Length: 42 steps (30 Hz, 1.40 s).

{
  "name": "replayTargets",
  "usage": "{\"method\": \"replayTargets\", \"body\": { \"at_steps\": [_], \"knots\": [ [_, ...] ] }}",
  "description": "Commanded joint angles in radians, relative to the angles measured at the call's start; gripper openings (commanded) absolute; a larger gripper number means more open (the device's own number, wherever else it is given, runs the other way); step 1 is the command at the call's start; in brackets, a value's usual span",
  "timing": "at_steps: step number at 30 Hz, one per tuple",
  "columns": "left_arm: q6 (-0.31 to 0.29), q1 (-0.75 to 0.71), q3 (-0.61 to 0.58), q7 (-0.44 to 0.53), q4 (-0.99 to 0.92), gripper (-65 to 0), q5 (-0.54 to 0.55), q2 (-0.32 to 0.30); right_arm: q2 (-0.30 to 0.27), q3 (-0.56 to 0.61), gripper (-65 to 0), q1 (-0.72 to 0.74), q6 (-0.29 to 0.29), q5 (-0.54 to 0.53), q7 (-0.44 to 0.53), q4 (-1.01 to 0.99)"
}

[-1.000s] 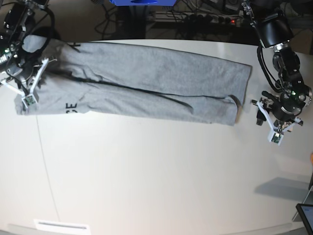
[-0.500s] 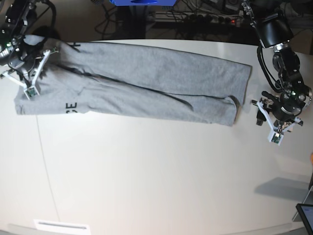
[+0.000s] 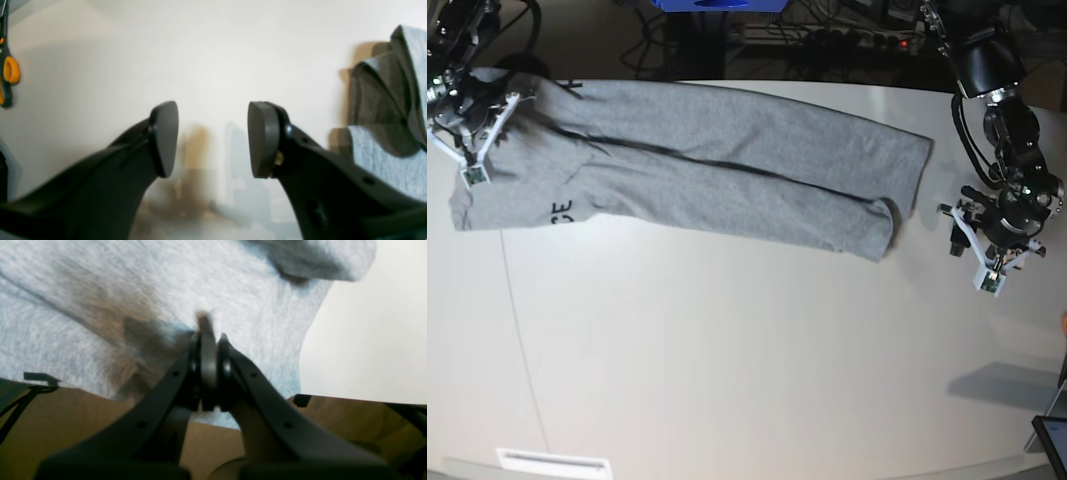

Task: Fold the T-shirt properly
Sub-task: 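Press the shirt's end flat with the right gripper, then lower both grippers onto the two ends of the grey strip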

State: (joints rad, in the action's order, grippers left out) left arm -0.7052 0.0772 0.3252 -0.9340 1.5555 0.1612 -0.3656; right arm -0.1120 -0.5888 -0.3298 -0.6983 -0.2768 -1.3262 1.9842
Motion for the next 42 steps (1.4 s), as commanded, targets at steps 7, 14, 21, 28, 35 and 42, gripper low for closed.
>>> {"method": "replayTargets", "body": {
  "at_steps": [7,14,21,28,35,42],
  "knots": [
    [0.007,0.016,0.004,0.016,0.015,-32.6,0.007,-0.02,0.025,-0.006,-52.8,0.007,0.0,-0.002,0.003,0.016],
    [0.007,0.014,0.013,0.016,0.023,-32.6,0.015,-0.019,0.042,-0.021,-22.9,0.022,0.0,-0.002,0.014,0.017],
    [0.007,0.014,0.018,0.016,0.055,-31.7,0.111,0.006,-0.018,-0.102,-22.2,0.047,0.0,0.0,0.101,0.019],
    [0.007,-0.057,0.016,0.016,0.271,-31.6,0.347,0.02,-0.022,-0.087,-22.8,0.08,0.0,-0.003,0.11,0.019],
    [0.007,-0.181,0.016,0.014,0.395,-31.9,0.292,0.116,-0.022,-0.003,-22.9,0.094,0.0,-0.051,0.112,0.019],
    [0.007,-0.238,0.004,0.014,0.394,-32.2,0.183,0.191,0.025,0.025,-22.9,0.065,0.0,-0.051,0.112,0.019]
  ]
}}
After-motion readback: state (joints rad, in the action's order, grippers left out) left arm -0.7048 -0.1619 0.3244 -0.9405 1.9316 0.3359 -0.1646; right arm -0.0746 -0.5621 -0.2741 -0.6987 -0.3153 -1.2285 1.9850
